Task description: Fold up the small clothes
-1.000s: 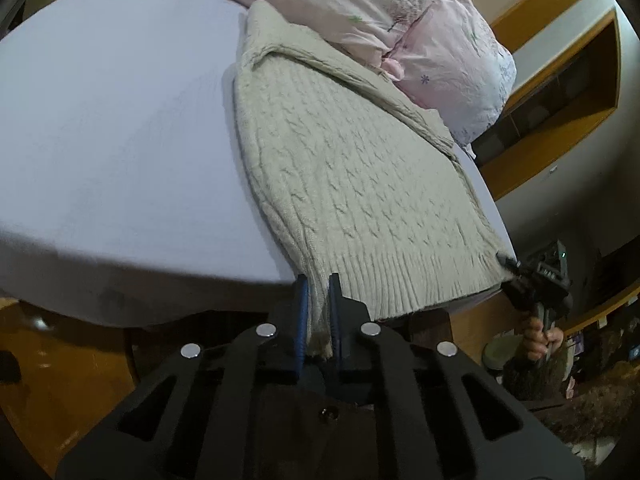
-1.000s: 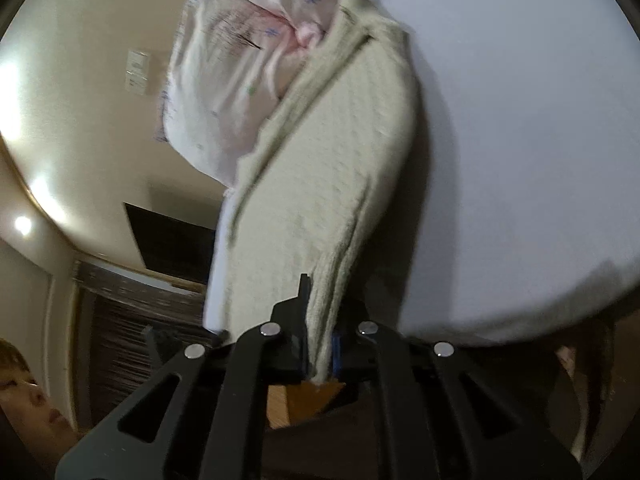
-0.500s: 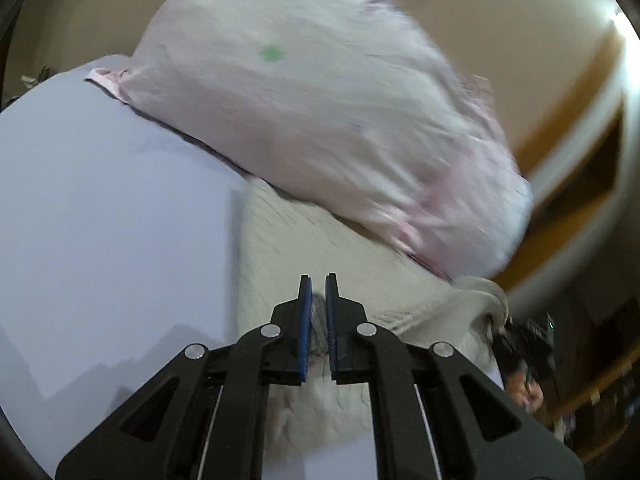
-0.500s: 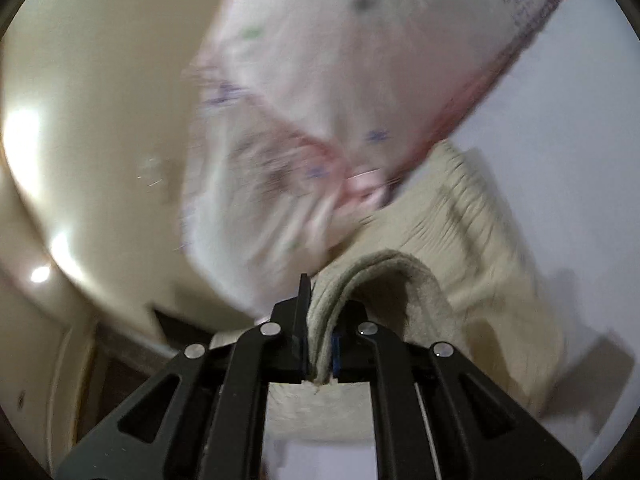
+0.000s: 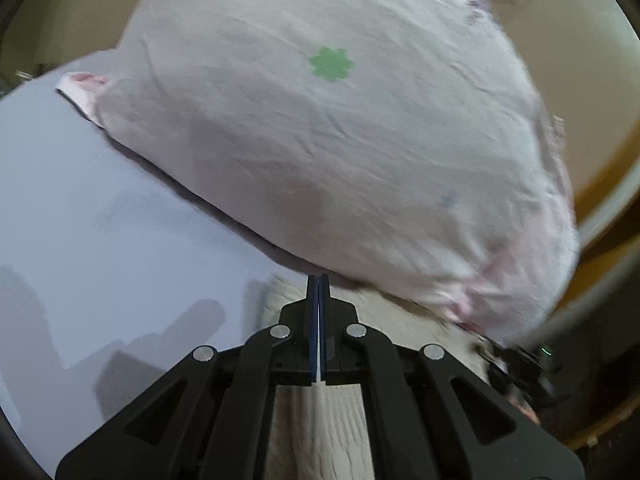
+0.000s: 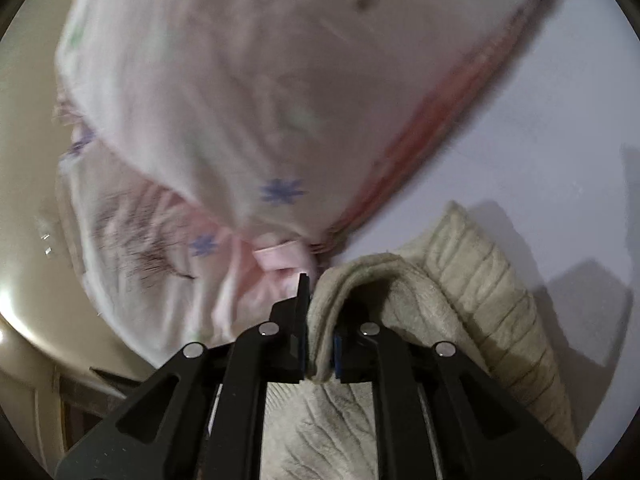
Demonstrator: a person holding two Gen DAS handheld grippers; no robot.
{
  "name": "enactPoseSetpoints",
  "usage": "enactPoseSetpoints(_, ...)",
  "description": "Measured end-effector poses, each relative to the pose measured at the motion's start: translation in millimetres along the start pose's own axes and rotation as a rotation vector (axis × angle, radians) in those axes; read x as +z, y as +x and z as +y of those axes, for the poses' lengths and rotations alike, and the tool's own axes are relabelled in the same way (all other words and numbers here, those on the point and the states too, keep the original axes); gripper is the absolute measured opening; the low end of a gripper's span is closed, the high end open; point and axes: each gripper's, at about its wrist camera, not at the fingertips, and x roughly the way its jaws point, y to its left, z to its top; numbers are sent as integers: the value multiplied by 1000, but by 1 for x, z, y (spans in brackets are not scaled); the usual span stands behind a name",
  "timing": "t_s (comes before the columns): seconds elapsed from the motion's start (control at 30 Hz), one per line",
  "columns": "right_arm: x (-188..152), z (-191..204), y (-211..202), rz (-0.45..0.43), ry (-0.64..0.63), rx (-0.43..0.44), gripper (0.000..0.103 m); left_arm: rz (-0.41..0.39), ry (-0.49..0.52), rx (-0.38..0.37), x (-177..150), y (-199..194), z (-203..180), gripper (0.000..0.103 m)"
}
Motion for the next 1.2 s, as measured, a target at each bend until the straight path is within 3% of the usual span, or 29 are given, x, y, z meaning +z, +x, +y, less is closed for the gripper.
enactPoseSetpoints(0.03,-1,-1,-1,11,0,3,21,14,20,0,-4,-4,-2,0)
enactPoseSetpoints(0.07,-2,2,-4,11,-13,3,43,36,63,4,-11,-10,-6,0)
enactPoseSetpoints(0.1,-5,8,-14,-18,-39,5,74,50,88,9,-15,-11,-10,4)
enactPoseSetpoints(0.13,-8,15,-25,-71,-68,11,91,79,118,24,-21,-12,-14,19)
enactPoseSetpoints(0.17,-12,20,-36,-120,-92,7,101,103,135,41,-26,-11,-17,28)
enactPoseSetpoints(0.2,-20,25,-54,-209,-137,21,101,119,148,57,-29,-10,-19,39)
enactPoseSetpoints(0.27,-26,32,-68,-257,-199,69,101,146,185,91,-36,-6,-23,39)
enactPoseSetpoints(0.4,-32,27,-81,-275,-250,54,101,181,237,151,-47,3,-26,39)
enactPoseSetpoints(0.47,-30,23,-77,-257,-229,58,101,182,255,176,-50,6,-28,33)
enactPoseSetpoints(0.5,-28,21,-75,-247,-216,63,101,185,275,192,-53,9,-30,13)
enactPoseSetpoints(0.53,-27,17,-75,-235,-202,70,101,189,289,205,-53,10,-31,7)
enactPoseSetpoints(0.67,-29,29,-61,-193,-227,72,101,105,343,228,-37,8,-50,6)
enactPoseSetpoints(0.77,-31,38,-52,-162,-308,-16,101,-47,381,253,-3,5,-58,6)
enactPoseSetpoints(0.8,-31,40,-48,-152,-329,-51,97,-65,381,261,3,9,-58,6)
enactPoseSetpoints(0.83,-30,41,-42,-139,-354,-94,93,-68,382,279,8,16,-55,6)
enactPoseSetpoints(0.9,-24,43,-28,-108,-409,-204,71,-18,381,307,12,41,-46,6)
enactPoseSetpoints(1.0,-15,41,-18,-100,-422,-261,69,37,373,316,3,61,-35,6)
enactPoseSetpoints(1.17,-17,50,12,-46,-523,-387,69,39,326,287,2,59,-28,6)
enactPoseSetpoints(1.2,-19,53,21,-33,-560,-430,65,41,324,287,2,58,-27,6)
